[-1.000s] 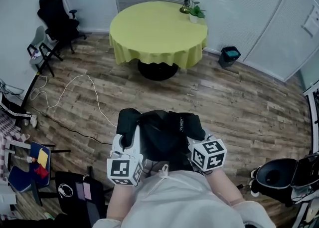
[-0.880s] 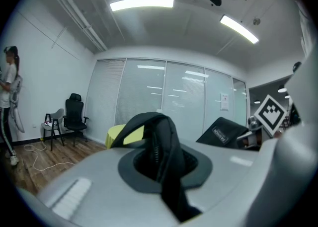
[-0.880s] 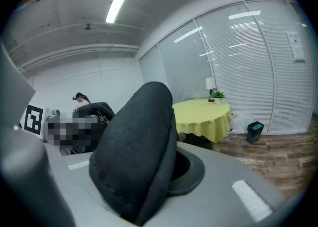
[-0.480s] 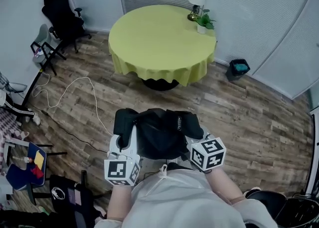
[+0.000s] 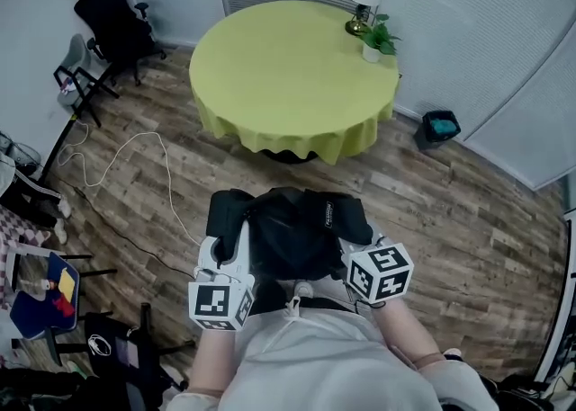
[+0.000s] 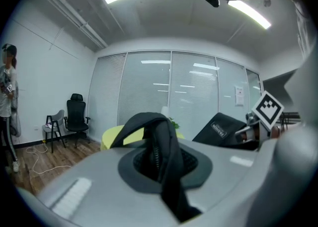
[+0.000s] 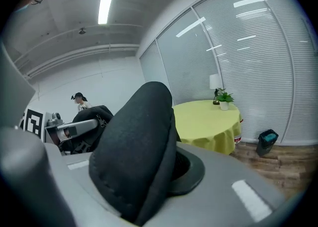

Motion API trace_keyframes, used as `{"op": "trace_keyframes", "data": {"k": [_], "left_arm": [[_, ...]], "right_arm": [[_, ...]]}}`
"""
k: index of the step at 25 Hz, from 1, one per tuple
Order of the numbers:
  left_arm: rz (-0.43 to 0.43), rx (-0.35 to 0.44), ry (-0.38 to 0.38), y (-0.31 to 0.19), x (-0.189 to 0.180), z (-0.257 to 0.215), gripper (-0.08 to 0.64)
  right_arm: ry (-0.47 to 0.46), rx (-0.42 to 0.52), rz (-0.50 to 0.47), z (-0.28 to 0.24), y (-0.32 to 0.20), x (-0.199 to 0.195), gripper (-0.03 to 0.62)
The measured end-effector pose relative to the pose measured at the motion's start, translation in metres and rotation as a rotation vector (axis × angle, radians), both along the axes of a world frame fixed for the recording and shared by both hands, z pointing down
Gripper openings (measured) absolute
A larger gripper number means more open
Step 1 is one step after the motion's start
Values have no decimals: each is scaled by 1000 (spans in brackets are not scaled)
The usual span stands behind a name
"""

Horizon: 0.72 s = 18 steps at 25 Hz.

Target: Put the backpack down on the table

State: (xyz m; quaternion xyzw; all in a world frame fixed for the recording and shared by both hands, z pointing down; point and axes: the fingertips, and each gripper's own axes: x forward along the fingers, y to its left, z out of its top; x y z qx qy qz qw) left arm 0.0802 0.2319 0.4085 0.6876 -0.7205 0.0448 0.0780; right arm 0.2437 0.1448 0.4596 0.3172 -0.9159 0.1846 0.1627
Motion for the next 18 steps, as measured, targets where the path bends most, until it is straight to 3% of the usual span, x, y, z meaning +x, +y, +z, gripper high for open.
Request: {"op": "trace_keyframes", "data": {"k": [7, 18], "left_arm": [[54, -9, 23, -60, -40, 8, 28], [254, 10, 45, -193, -161, -9, 28]], "right_arm": [[17, -8, 46, 5, -49, -34, 35], [26, 5, 231, -14, -156, -143, 35]]}}
